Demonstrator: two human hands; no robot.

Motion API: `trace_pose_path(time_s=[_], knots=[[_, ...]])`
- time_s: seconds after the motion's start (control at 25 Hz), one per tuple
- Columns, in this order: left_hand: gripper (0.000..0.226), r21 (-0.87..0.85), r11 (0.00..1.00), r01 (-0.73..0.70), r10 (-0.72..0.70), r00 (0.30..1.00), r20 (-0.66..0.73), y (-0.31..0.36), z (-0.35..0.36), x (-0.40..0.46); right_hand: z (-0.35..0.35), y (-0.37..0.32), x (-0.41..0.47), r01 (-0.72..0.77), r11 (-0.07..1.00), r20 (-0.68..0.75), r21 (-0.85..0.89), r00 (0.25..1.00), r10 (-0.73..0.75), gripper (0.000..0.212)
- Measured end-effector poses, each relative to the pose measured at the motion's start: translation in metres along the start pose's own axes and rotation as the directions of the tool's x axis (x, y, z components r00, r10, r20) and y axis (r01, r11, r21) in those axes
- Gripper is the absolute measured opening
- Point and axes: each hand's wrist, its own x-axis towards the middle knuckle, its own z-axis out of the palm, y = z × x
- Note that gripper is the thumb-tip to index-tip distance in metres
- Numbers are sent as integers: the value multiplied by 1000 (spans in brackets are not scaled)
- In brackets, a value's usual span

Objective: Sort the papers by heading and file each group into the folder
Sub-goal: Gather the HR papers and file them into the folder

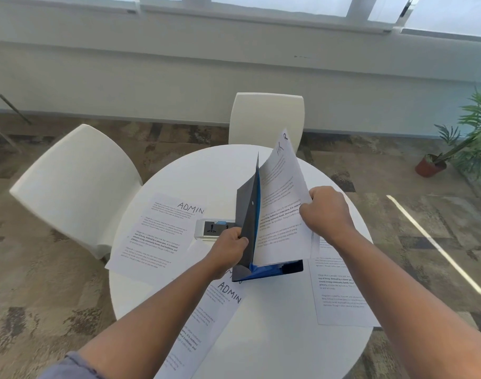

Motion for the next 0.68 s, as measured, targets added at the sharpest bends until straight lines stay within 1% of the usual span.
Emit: trace_pose_path(time_s=[0.32, 0.36, 0.44, 0.48, 0.6, 0.68], knots=[[28, -26, 1000, -5, 5, 1000, 13, 1, -2, -1, 25, -11, 22, 5, 998, 25, -62, 1000, -4, 29], [28, -29, 1000, -5, 5, 1000, 13, 1, -3, -2, 28, -11, 24, 6, 998, 25, -63, 1000, -5, 28], [28, -38, 999, -4, 4, 1000, 13, 1, -4, -2, 38, -12, 28, 29, 998, 36, -57, 999, -27, 17], [28, -42, 999, -5, 6, 1000, 14, 2, -5, -2, 42, -12, 30, 45, 998, 49, -45, 998, -43, 13], [28, -44, 999, -3, 3, 1000, 9, 5, -6, -6, 53, -8, 29, 75, 997, 63, 19, 995, -76, 22], [28, -46, 999, 0, 0, 1000, 6, 4, -7, -6, 57, -2, 27, 90, 994, 43, 56, 995, -93, 20]])
